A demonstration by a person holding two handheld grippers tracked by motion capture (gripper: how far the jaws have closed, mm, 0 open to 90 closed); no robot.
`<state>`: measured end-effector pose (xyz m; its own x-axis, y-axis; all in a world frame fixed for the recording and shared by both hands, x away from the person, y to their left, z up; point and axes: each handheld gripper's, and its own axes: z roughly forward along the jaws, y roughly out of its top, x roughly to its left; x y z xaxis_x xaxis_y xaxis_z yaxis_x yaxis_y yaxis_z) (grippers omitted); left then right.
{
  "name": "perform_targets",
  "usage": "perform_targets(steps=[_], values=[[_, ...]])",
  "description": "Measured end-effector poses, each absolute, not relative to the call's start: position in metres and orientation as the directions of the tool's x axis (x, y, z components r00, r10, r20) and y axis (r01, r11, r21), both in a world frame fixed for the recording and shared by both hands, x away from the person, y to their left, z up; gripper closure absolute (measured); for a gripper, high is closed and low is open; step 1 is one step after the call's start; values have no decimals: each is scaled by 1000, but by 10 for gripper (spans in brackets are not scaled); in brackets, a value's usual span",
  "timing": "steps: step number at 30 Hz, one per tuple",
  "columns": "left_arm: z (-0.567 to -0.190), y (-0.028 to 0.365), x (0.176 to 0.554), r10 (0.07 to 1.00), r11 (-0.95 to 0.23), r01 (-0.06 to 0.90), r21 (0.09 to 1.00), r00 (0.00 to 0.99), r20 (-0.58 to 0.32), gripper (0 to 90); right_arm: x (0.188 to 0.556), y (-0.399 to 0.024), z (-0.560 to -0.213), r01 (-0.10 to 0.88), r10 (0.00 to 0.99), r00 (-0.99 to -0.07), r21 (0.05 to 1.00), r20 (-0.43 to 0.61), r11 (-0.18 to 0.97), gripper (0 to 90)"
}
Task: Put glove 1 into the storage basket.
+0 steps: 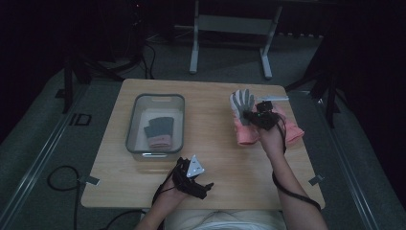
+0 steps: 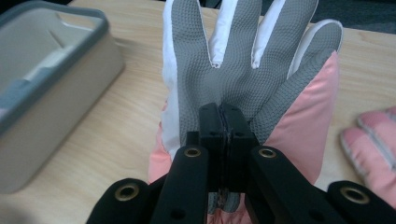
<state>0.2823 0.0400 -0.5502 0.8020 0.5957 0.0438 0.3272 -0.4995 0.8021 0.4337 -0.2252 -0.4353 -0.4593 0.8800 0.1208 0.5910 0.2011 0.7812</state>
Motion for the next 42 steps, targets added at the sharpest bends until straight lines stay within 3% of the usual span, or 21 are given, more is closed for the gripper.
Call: perform_targets(steps=[12, 29, 36, 42], values=[[-551, 38, 279, 602, -506, 320, 801, 796, 62, 14, 384, -202, -471, 670, 897, -373, 737, 235, 86, 885], [-558, 33, 278, 580, -542, 311, 781, 810, 80, 14, 406, -167, -531, 749, 913, -352, 648, 206, 143, 874], [-558, 34, 279, 579, -541, 309, 782, 811, 80, 14, 409, -162, -535, 730, 908, -382, 659, 172, 183, 856], [-558, 34, 278, 570, -545, 300, 783, 817, 84, 14, 404, -166, -513, 682, 889, -426, 705, 167, 194, 737]])
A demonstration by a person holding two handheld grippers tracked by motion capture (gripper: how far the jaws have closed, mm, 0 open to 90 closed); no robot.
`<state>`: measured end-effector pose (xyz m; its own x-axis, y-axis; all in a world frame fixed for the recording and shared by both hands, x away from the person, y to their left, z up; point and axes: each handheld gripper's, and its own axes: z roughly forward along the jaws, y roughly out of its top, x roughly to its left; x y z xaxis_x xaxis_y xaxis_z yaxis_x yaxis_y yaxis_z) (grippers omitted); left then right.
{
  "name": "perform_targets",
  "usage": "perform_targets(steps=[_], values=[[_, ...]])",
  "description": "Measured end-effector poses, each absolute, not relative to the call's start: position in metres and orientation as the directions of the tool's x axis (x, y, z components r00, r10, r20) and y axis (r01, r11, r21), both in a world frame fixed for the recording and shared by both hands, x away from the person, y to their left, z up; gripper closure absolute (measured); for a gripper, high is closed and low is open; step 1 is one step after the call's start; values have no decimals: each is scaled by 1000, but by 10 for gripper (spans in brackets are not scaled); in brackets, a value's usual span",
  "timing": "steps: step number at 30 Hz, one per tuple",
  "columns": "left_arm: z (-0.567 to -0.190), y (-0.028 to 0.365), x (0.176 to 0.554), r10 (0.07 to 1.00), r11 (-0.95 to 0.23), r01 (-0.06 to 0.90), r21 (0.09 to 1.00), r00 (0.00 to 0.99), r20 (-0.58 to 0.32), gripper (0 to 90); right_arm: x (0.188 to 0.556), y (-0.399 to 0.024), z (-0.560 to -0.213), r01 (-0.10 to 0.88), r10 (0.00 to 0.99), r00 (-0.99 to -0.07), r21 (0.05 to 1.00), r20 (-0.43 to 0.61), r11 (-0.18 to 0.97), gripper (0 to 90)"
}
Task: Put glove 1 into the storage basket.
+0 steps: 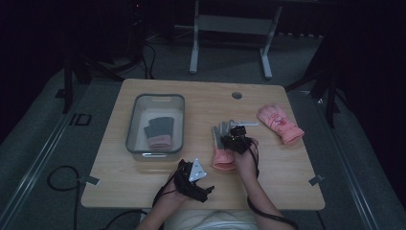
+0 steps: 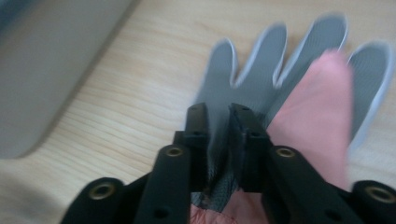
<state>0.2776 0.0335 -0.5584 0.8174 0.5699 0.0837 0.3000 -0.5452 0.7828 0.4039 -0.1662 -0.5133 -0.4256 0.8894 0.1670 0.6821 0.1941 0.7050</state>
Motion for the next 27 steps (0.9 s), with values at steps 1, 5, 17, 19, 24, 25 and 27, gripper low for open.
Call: perform_targets(steps=[1, 5, 17, 19, 24, 25, 27], values=[[-559, 33, 277, 568, -548, 297, 782, 818, 88, 14, 403, -169, -508, 669, 886, -436, 715, 159, 201, 719], [-560, 32, 276, 561, -549, 297, 781, 824, 81, 14, 403, -186, -491, 616, 865, -484, 753, 129, 233, 686], [-561, 34, 279, 563, -549, 303, 779, 823, 77, 14, 423, -281, -465, 512, 845, -535, 790, -13, 337, 685], [-562, 33, 279, 565, -551, 301, 778, 821, 82, 14, 426, -296, -466, 501, 849, -525, 788, -53, 359, 684], [-562, 32, 278, 566, -549, 299, 781, 820, 84, 14, 434, -334, -470, 500, 860, -500, 775, -106, 386, 679], [-562, 32, 278, 566, -549, 300, 780, 820, 83, 14, 436, -340, -470, 504, 862, -494, 772, -110, 387, 677], [-562, 33, 279, 566, -549, 304, 779, 821, 79, 14, 442, -352, -469, 507, 863, -490, 764, -125, 399, 662]])
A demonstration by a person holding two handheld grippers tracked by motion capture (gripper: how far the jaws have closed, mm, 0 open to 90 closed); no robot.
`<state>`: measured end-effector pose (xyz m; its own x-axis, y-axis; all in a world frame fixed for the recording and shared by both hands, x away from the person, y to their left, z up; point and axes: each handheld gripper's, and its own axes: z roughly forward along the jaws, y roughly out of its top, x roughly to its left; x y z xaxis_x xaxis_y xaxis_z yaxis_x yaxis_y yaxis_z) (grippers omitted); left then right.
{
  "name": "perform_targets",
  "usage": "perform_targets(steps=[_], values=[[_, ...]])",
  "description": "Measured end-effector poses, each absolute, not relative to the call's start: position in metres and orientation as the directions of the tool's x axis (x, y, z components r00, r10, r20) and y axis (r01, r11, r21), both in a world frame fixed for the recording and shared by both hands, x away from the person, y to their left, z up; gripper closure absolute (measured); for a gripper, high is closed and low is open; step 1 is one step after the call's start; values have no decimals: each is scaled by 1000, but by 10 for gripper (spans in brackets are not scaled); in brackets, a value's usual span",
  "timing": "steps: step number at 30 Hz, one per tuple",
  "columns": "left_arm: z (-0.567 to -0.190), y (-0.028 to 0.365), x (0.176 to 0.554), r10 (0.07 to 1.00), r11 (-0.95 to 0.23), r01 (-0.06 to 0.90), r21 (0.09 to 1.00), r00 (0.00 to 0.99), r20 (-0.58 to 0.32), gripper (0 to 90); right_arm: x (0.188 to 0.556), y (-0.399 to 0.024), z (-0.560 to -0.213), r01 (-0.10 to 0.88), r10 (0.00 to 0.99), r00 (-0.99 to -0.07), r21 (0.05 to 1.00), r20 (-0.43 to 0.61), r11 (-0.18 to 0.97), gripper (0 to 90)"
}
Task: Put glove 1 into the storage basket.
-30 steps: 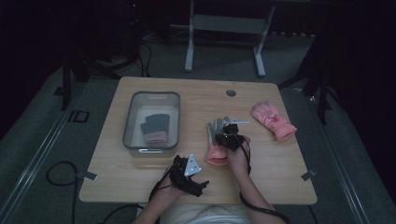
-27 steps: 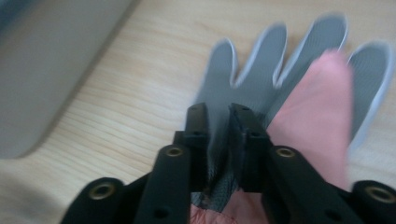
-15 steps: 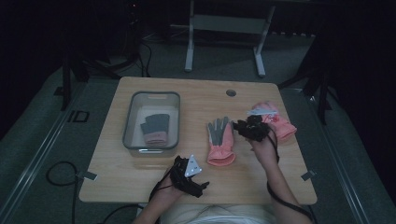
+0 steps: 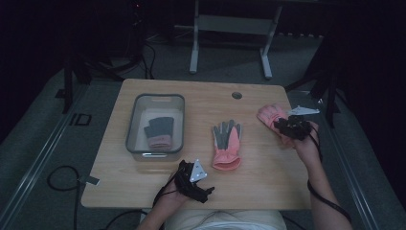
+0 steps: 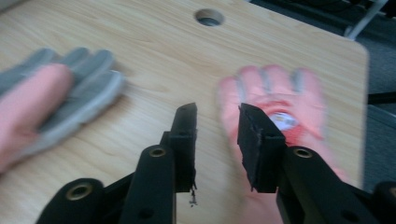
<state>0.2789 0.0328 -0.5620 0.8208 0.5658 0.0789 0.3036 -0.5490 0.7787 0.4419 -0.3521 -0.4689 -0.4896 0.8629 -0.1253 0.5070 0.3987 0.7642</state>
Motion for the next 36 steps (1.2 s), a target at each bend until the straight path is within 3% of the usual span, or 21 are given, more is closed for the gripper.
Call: perform_targets(steps=[12, 23, 30, 36], values=[[-562, 33, 278, 570, -550, 294, 782, 817, 94, 14, 488, -383, -473, 558, 857, -493, 701, -151, 445, 576], [-562, 33, 278, 567, -552, 290, 782, 818, 96, 14, 512, -387, -500, 602, 864, -480, 658, -155, 452, 494], [-562, 33, 279, 564, -552, 296, 780, 821, 88, 14, 517, -385, -523, 617, 857, -486, 629, -169, 474, 573], [-563, 33, 278, 562, -553, 293, 780, 823, 89, 14, 518, -380, -523, 629, 854, -488, 605, -182, 488, 765]])
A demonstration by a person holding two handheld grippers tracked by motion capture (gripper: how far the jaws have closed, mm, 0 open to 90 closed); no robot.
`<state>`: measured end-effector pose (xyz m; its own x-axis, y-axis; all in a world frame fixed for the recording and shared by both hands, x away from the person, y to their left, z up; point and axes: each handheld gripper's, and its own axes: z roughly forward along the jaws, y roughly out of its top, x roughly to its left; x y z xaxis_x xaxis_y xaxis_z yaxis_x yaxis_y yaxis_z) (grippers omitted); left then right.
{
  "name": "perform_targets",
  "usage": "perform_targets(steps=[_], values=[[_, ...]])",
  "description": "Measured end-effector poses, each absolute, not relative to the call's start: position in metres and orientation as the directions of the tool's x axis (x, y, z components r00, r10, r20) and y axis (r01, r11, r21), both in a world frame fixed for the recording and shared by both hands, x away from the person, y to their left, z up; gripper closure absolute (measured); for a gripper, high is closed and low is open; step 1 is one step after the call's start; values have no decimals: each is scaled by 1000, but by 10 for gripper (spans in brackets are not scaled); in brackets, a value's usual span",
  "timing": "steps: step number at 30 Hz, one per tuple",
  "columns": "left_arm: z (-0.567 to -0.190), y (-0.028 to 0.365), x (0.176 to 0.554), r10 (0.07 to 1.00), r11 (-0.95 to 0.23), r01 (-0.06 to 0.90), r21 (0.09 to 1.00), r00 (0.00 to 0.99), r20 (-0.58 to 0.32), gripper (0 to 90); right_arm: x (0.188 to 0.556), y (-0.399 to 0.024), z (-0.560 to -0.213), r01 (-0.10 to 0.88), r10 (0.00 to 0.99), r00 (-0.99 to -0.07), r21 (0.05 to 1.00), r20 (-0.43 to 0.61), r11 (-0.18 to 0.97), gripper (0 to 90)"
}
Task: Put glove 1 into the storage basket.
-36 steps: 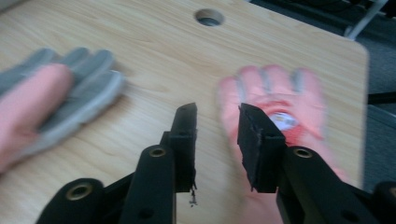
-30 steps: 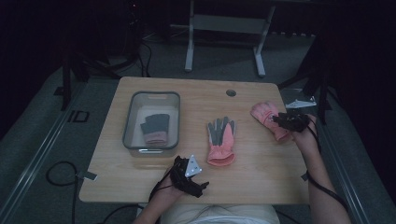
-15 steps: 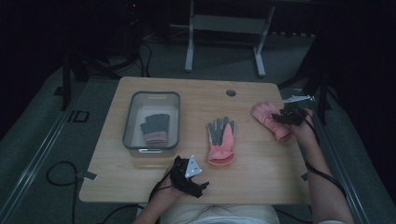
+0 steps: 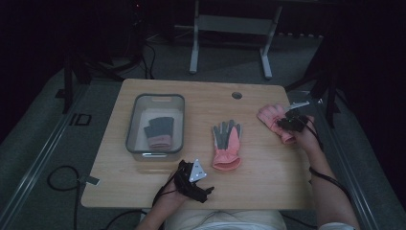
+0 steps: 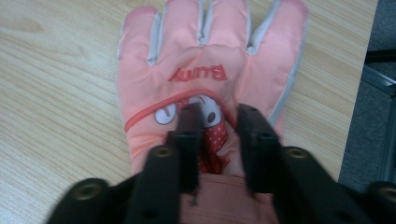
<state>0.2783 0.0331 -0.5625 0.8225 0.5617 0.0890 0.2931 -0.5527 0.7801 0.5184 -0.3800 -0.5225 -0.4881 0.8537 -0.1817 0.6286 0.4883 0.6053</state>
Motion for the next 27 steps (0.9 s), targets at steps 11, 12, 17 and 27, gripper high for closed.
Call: perform_targets(steps=[11, 12, 17, 27], values=[[-563, 32, 279, 556, -560, 289, 776, 826, 94, 14, 507, -370, -504, 652, 901, -405, 642, -155, 404, 856], [-563, 32, 279, 555, -562, 289, 775, 827, 94, 14, 504, -370, -501, 656, 910, -391, 652, -137, 380, 857], [-563, 32, 280, 555, -561, 294, 773, 827, 88, 14, 479, -359, -486, 669, 955, -290, 699, -69, 254, 860], [-563, 33, 280, 554, -563, 287, 775, 827, 96, 14, 411, -340, -461, 650, 984, -159, 759, 77, 46, 863]])
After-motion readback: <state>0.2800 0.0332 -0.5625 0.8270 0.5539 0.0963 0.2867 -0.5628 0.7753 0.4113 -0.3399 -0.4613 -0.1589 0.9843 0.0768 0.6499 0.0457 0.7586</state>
